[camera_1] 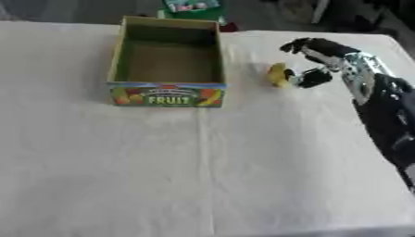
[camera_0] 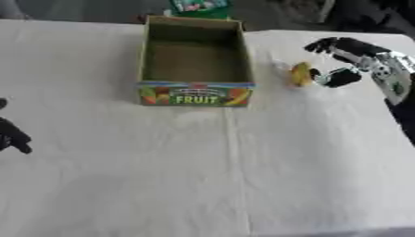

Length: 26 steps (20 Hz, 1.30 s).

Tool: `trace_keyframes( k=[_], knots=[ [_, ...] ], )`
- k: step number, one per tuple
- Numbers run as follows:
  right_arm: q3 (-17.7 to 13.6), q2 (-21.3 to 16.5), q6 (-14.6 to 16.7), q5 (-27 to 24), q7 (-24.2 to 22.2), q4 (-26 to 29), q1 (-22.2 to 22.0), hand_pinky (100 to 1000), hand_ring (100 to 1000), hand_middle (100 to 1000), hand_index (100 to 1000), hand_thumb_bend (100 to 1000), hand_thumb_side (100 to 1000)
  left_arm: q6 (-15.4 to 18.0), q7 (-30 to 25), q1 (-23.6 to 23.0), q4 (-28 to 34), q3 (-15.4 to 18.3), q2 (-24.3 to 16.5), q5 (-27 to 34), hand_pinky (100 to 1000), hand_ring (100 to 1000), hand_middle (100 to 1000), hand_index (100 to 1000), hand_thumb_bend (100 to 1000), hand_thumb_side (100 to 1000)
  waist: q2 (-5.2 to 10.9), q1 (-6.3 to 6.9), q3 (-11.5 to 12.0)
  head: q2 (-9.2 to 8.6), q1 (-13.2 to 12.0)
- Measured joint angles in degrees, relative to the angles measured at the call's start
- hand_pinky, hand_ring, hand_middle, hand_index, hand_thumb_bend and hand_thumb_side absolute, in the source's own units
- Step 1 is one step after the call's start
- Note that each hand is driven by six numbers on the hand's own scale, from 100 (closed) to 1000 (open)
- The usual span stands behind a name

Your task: Pick up objects on the table and place them in the box.

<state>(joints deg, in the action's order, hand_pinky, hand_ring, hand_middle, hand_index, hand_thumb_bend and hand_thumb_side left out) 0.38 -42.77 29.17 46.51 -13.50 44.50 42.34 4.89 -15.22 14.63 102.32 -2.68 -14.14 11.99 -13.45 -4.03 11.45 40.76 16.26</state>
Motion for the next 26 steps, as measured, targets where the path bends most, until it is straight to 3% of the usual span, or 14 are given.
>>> trace_keyframes(
  k=[10,19,23,26],
  knots=[
    [0.02,0.73,-0.64,2.94,1.05,-1.63,0.50,850,868,862,942,100,377,0.01,-0.03,0.01,0.01,-0.01,0.00,0.00,454,516,470,817,136,664,-0.44,0.07,0.71,0.01,0.33],
    [0.33,1.11,-2.43,8.64,4.14,-2.06,0.50,869,866,832,871,100,460,0.04,-0.07,0.01,0.01,-0.01,0.01,0.00,454,516,469,817,136,668,-0.70,0.21,1.08,0.01,0.49],
    [0.33,1.12,-2.51,11.70,6.08,-2.04,0.54,842,817,687,762,100,473,0.04,-0.07,0.01,0.01,-0.01,0.01,0.00,454,516,469,817,135,669,-0.71,0.21,1.02,0.02,0.51],
    [0.32,1.15,-2.73,13.43,8.15,-1.99,0.53,785,743,515,596,100,450,0.04,-0.07,0.01,0.01,-0.01,0.02,0.00,454,516,469,817,134,669,-0.72,0.28,0.84,0.03,0.52]
  ],
)
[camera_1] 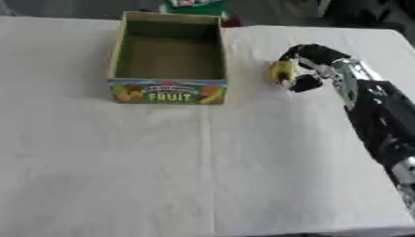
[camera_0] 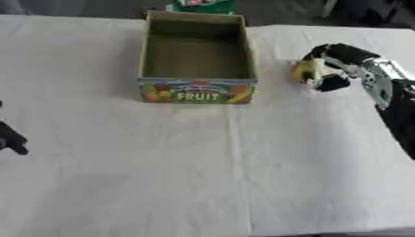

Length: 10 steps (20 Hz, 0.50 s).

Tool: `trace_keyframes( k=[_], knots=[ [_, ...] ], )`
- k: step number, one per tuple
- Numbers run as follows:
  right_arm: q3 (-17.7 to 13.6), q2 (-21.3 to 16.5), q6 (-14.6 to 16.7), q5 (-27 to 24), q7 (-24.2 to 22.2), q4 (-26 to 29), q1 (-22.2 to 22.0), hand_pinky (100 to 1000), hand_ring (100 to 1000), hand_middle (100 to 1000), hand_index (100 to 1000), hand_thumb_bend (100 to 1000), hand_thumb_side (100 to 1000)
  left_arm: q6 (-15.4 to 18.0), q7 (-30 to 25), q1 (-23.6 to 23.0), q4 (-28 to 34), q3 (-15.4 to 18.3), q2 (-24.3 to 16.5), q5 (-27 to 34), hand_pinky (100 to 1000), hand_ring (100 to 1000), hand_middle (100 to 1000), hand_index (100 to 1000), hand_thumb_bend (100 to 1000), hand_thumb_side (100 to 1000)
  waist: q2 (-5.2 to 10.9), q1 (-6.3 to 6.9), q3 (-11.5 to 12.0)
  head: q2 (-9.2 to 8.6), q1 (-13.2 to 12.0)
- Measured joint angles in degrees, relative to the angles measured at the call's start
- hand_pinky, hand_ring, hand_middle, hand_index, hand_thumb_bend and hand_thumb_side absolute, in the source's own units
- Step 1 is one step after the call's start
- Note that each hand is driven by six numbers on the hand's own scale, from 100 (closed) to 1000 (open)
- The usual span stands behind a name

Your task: Pick up objects on the table and place them in the box.

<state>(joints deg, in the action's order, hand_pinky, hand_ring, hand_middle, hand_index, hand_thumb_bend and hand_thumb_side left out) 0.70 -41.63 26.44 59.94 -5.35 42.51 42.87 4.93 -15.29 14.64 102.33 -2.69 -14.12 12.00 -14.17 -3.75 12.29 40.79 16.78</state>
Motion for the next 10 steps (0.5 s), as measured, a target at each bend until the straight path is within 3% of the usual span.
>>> trace_keyframes(
  k=[5,9,10],
  knots=[
    [-0.01,0.01,-1.19,2.07,5.69,0.29,-0.35,673,574,294,328,100,333,0.00,0.00,0.00,0.00,0.00,0.01,0.00,454,516,469,817,133,669,0.00,0.09,-0.23,0.01,0.01],
    [-0.01,0.02,-1.97,2.67,11.18,0.39,-0.62,607,502,210,221,100,249,-0.01,0.01,0.00,0.00,0.00,0.01,0.00,454,516,469,817,133,667,0.01,0.10,-0.34,0.01,0.01],
    [-0.01,0.02,-2.09,2.67,12.49,0.54,-0.67,595,489,197,202,100,291,-0.01,0.01,0.00,0.00,0.00,0.01,0.00,454,516,469,817,133,667,0.01,0.12,-0.41,0.01,0.01]
  ],
)
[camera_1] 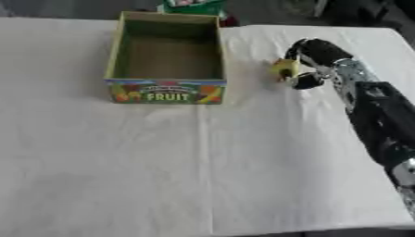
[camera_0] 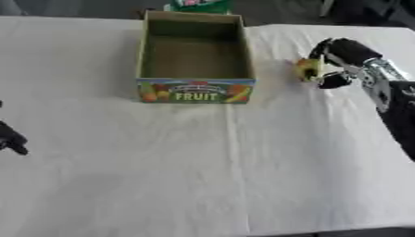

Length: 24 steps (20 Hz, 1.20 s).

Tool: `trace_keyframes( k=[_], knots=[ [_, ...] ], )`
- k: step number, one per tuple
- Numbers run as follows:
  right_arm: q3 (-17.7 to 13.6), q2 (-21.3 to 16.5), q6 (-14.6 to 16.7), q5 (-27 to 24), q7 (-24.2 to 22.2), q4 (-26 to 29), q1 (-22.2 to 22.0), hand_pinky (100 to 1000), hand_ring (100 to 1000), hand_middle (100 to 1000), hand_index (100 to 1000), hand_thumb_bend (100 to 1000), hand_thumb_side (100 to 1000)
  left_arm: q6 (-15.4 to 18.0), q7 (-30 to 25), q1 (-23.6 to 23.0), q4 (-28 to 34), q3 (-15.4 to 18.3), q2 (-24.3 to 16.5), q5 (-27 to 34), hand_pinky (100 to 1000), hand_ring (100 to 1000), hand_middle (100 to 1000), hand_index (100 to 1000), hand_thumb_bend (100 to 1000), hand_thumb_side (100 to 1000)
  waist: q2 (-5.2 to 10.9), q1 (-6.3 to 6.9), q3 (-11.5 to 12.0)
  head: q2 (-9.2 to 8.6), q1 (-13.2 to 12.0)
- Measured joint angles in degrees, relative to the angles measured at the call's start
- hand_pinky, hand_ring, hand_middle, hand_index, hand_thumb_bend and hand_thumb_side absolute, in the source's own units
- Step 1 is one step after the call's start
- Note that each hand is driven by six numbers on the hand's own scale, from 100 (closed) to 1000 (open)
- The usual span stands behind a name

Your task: Pick up objects on the table and place them in the box.

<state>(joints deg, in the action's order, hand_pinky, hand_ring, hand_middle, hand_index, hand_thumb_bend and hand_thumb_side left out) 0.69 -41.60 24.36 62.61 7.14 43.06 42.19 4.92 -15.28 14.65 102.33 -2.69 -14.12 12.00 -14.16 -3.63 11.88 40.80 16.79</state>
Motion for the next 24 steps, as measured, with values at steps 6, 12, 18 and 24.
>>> trace_keyframes(
  k=[6,12,18,24],
  knots=[
    [0.08,-0.02,0.57,-1.11,5.20,3.18,-0.39,563,455,162,179,100,163,-0.03,0.03,0.00,0.00,0.00,0.00,0.01,454,516,469,817,133,663,0.11,0.02,-0.49,0.11,0.00],
    [0.91,-0.22,1.55,-3.87,5.99,9.46,-0.43,552,438,156,176,100,127,-0.06,0.06,-0.03,0.00,0.00,0.00,0.02,455,516,469,817,133,658,0.76,0.03,-0.93,0.41,0.00],
    [2.18,-0.51,2.80,-7.90,4.43,15.93,0.93,545,427,160,179,100,100,-0.06,0.05,-0.16,0.00,0.00,0.00,0.04,455,516,468,817,134,653,1.36,0.01,-0.86,0.46,0.03],
    [4.42,0.02,4.40,-12.35,1.48,22.13,4.26,550,435,170,187,100,100,-0.17,-0.06,-0.44,0.00,-0.02,0.00,0.09,455,516,468,817,134,651,1.88,-0.05,-0.61,0.47,0.27]
  ],
)
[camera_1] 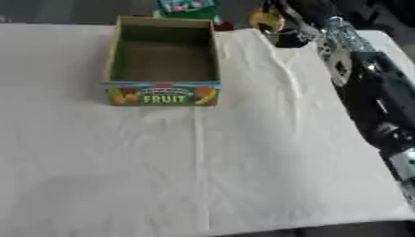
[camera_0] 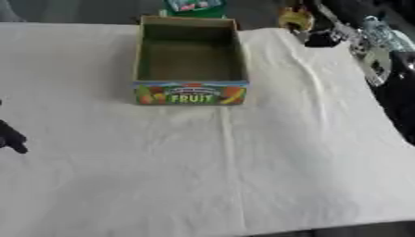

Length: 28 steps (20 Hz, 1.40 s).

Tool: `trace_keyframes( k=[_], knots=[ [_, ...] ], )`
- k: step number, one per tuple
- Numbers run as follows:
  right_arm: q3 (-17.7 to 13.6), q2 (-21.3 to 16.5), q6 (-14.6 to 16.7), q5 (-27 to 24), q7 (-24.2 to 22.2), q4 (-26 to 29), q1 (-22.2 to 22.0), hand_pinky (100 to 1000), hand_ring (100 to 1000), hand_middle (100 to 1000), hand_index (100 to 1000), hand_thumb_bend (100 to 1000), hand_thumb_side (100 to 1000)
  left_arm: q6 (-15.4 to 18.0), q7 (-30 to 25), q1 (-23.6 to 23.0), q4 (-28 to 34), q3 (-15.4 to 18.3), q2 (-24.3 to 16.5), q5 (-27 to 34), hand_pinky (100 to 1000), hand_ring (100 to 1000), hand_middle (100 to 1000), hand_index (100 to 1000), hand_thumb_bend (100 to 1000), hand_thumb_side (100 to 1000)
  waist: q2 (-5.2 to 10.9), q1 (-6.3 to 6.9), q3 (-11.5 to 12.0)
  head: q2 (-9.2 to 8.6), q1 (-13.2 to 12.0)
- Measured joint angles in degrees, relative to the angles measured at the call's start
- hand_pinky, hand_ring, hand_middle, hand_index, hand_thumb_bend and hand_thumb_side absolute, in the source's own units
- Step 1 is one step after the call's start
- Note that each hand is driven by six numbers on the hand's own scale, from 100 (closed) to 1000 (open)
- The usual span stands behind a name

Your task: Pick up objects on the table and place them in the box.

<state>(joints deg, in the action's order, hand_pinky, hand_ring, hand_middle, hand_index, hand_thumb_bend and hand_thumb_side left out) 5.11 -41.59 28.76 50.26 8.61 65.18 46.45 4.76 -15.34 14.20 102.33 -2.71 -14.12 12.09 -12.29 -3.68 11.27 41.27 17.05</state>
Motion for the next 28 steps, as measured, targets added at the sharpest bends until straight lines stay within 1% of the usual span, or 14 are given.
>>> trace_keyframes(
  k=[5,9,12,16,17,18,20,21,23,24,25,26,27,28],
  knots=[
    [2.06,3.19,1.22,-1.96,-3.15,1.30,3.56,546,440,179,196,100,107,-0.09,-0.15,-0.01,0.00,-0.34,0.00,0.10,454,516,467,817,136,648,0.43,-0.01,1.09,-0.01,0.57],
    [3.36,6.86,2.24,-1.91,-6.01,-0.19,6.01,548,454,198,217,100,150,-0.15,-0.66,0.41,0.00,-0.80,0.04,0.53,454,516,467,817,134,648,0.40,0.06,2.84,-0.20,1.45],
    [3.74,9.10,2.71,-1.00,-7.66,-2.83,6.96,564,485,253,278,100,193,-0.20,-0.99,0.68,0.00,-1.16,0.08,0.70,454,516,467,817,133,646,0.11,0.31,4.40,-0.61,2.34],
    [3.72,11.26,2.77,1.98,-9.37,-7.57,7.04,592,536,333,372,100,202,-0.24,-1.32,1.17,0.04,-1.56,0.58,1.05,453,516,466,817,133,648,-0.51,0.65,6.09,-1.26,3.34],
    [3.68,11.66,2.66,2.81,-9.62,-8.86,7.03,601,556,378,434,100,204,-0.25,-1.38,1.27,0.05,-1.64,0.58,1.07,453,516,466,817,133,649,-0.64,0.73,6.40,-1.50,3.53],
    [3.55,12.00,2.51,3.76,-9.77,-10.19,7.03,601,556,378,434,100,204,-0.26,-1.47,1.38,0.07,-1.73,0.59,1.08,453,516,466,817,133,649,-0.77,0.80,6.63,-1.61,3.72],
    [3.03,12.45,1.98,5.74,-9.60,-12.68,7.01,624,602,483,579,100,216,-0.29,-1.58,1.45,0.08,-1.75,0.63,1.11,453,516,466,816,134,653,-0.91,0.82,6.94,-1.65,3.92],
    [2.75,12.59,1.60,6.58,-9.24,-13.75,7.00,629,614,514,611,100,218,-0.32,-1.62,1.45,0.09,-1.75,0.74,1.13,453,516,466,817,134,653,-0.94,0.83,7.03,-1.78,4.02],
    [2.30,12.73,0.66,8.34,-8.12,-15.37,6.99,643,656,637,716,100,236,-0.33,-1.63,1.45,0.09,-1.75,0.98,1.16,453,516,466,817,134,655,-1.10,0.86,7.08,-2.04,4.16],
    [2.16,12.80,0.20,9.05,-7.40,-15.93,6.98,647,666,671,738,100,240,-0.33,-1.64,1.45,0.09,-1.75,1.02,1.16,453,516,466,817,134,655,-1.15,0.88,7.04,-2.06,4.23],
    [2.00,12.90,-0.24,9.53,-6.72,-16.35,6.98,661,704,759,802,100,252,-0.33,-1.64,1.45,0.09,-1.75,1.02,1.17,453,516,466,817,135,655,-1.15,0.89,7.03,-2.07,4.25],
    [1.92,12.98,-0.66,9.77,-6.02,-16.55,6.98,669,720,789,824,100,258,-0.34,-1.64,1.45,0.09,-1.75,1.02,1.17,453,516,466,817,135,656,-1.15,0.88,6.97,-2.07,4.26],
    [1.90,13.06,-1.10,9.98,-5.39,-16.65,6.98,686,754,860,873,100,265,-0.34,-1.65,1.45,0.09,-1.75,1.03,1.17,453,516,466,817,135,656,-1.15,0.88,6.88,-2.08,4.26],
    [1.89,13.07,-1.46,10.17,-4.93,-16.72,6.98,686,755,867,877,100,265,-0.34,-1.65,1.45,0.09,-1.75,1.03,1.17,453,516,466,817,135,656,-1.15,0.88,6.80,-2.08,4.26]
  ],
)
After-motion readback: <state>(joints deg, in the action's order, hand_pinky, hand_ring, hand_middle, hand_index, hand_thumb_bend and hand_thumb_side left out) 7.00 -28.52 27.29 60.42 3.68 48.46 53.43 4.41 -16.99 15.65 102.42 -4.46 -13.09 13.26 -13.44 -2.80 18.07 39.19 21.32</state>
